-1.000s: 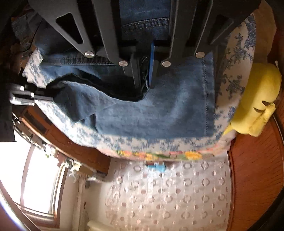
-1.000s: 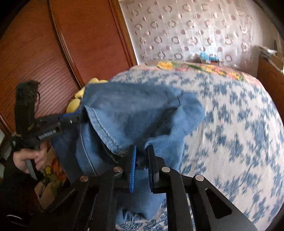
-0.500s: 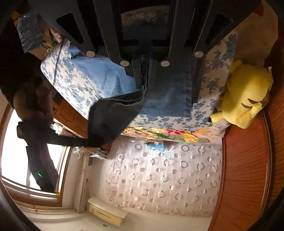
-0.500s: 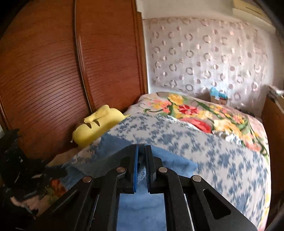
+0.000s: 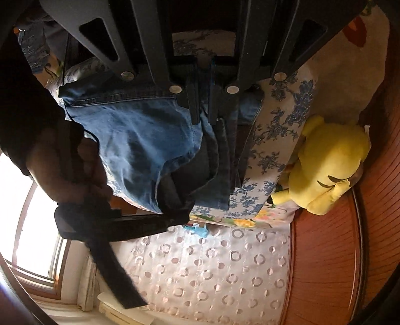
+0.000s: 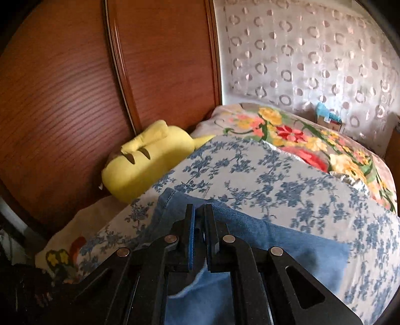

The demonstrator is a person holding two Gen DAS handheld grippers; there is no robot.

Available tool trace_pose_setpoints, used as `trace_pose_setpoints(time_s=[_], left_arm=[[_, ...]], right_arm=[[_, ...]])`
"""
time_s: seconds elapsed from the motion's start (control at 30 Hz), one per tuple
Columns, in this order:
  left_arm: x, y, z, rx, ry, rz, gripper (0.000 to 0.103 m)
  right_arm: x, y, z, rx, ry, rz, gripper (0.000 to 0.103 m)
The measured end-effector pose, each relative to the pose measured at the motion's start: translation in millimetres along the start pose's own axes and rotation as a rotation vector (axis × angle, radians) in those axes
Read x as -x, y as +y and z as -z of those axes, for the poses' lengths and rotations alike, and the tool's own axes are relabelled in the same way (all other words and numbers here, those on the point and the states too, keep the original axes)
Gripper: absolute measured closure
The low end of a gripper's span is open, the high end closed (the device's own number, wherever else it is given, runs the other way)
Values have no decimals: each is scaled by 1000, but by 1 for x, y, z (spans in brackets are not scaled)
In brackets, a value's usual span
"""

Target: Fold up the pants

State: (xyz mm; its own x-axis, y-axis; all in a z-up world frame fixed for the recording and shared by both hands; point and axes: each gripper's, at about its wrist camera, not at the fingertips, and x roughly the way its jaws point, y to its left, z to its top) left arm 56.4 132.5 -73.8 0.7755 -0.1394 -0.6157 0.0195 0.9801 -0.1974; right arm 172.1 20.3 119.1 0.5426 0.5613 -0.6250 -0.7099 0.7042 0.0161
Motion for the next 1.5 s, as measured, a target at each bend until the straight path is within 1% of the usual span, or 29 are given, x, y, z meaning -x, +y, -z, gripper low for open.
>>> trace_pose_setpoints(time_s=[0.07, 0.13, 0.17, 0.2, 0.23, 0.3, 0.33, 0.37, 0.4, 0.47, 0.53, 0.57, 0.6, 0.7, 0.8, 0.93, 1.03, 1.13, 1.23, 1.4, 1.5], left_arm=[[0, 1, 0, -3, -1, -6, 96], [0, 0, 0, -10, 2, -17, 96], [0, 0, 0, -15, 3, -25, 96], [-1, -1, 0, -19, 5, -34, 96], [-2, -1, 0, -19, 8, -39, 95], [-5, -1, 1, -15, 13, -58, 79], [-7, -1, 0, -15, 15, -61, 76], [-8, -1, 0, -15, 17, -59, 69], [-8, -2, 0, -15, 17, -58, 58], [-8, -3, -1, -16, 9, -53, 55], [-8, -5, -2, -18, 12, -40, 47], [-7, -5, -2, -18, 10, -38, 34], [-7, -6, -3, -15, 4, -34, 26], [-7, -8, -4, 6, -2, -10, 25], [-12, -12, -4, 15, -6, -19, 25], [-16, -21, -5, 16, -13, -18, 25], [-19, -29, -6, 7, -14, -14, 25], [-22, -35, -6, -5, -9, -17, 25], [-23, -40, -3, -21, -2, -18, 25], [-30, -43, 3, -47, 13, -30, 25], [-37, -40, 8, -39, 32, -34, 25]], right_arm=[[-7, 3, -8, 7, 12, 27, 96], [-5, 5, -17, 15, 13, 44, 85], [-2, 4, -19, 17, 8, 44, 82], [2, 7, -21, 18, 1, 36, 72], [4, 10, -21, 20, -11, 25, 66], [15, 9, -17, 25, -32, 28, 61], [18, 8, -14, 30, -38, 35, 61], [22, 8, -12, 34, -46, 40, 61], [29, 5, -7, 34, -54, 41, 61], [40, -1, 2, 37, -63, 40, 60], [53, -9, 14, 45, -64, 51, 60], [57, -11, 21, 49, -63, 57, 60], [64, -16, 29, 50, -59, 69, 59], [85, -30, 54, 38, -52, 90, 59], [105, -43, 79, 13, -67, 164, 59], [127, -54, 113, -47, -57, 185, 59], [138, -54, 134, -69, -51, 187, 58], [140, -52, 149, -84, -33, 188, 57], [133, -54, 158, -123, -19, 170, 56], [120, -61, 167, -171, 1, 190, 56], [114, -58, 172, -203, 8, 162, 56]])
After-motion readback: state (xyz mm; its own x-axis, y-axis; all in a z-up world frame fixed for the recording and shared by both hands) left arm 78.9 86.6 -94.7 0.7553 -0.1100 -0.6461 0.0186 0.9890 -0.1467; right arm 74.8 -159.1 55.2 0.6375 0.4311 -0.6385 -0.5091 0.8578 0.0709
